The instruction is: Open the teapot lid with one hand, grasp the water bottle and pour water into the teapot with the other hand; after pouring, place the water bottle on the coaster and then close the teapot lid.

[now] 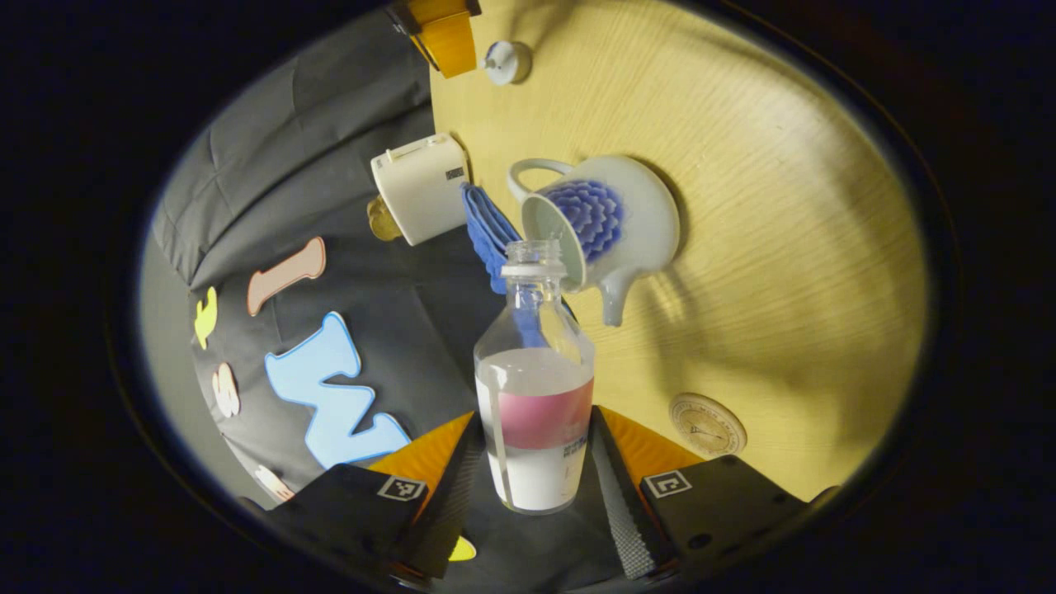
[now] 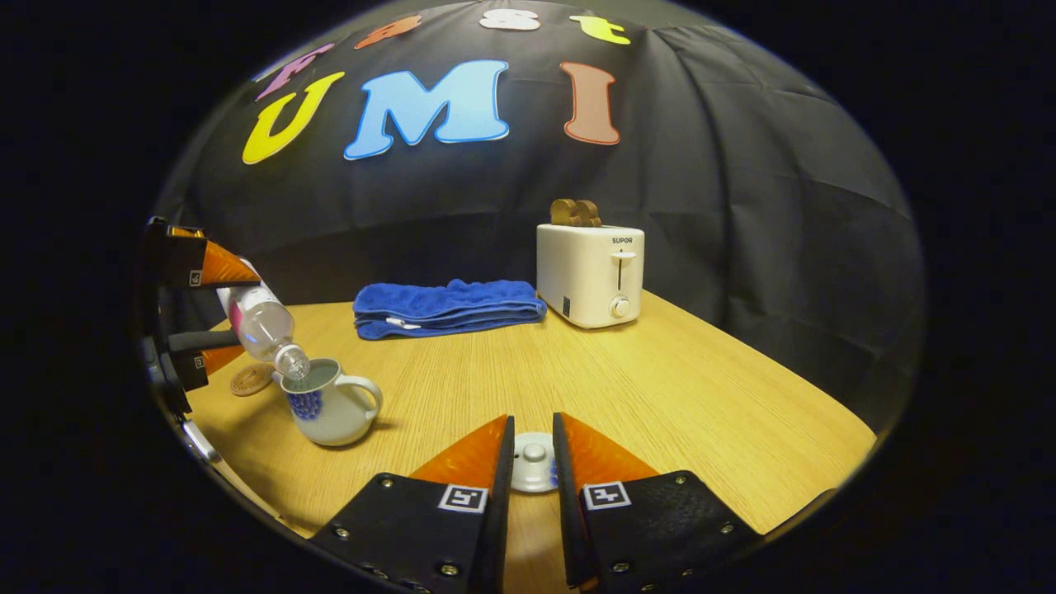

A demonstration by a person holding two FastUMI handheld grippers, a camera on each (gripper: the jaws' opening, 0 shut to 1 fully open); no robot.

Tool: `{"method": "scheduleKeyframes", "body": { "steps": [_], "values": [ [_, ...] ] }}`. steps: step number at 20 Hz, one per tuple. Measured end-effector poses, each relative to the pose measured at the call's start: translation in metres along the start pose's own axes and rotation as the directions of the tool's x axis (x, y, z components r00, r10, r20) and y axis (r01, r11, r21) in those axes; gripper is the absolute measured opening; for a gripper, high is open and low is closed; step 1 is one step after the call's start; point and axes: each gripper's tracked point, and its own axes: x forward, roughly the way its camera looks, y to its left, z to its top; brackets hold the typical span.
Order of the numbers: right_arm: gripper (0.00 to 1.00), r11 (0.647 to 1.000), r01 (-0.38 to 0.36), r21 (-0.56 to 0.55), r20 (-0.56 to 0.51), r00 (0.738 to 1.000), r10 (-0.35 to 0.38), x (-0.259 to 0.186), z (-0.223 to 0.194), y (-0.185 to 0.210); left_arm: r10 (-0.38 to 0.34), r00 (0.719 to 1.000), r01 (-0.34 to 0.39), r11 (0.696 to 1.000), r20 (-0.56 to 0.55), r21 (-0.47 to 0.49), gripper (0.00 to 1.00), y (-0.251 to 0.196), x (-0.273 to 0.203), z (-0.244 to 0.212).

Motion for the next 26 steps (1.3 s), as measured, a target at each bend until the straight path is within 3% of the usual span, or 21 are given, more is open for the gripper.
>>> {"method": "scheduleKeyframes", "body": {
  "steps": [11,26],
  "values": [
    [0.28,0.998,-0.010,-0.063,-0.120,0.993,0.002,0.012,-0.016,0.005,0.005,1.000,-0.005,0.998,0.006,0.058,0.87,0.004,-0.001,0.004],
    [0.28,0.997,-0.016,-0.071,-0.124,0.992,0.008,0.014,-0.019,0.006,0.019,0.999,-0.011,0.983,-0.044,0.182,0.86,0.019,-0.003,-0.011]
  ]
}}
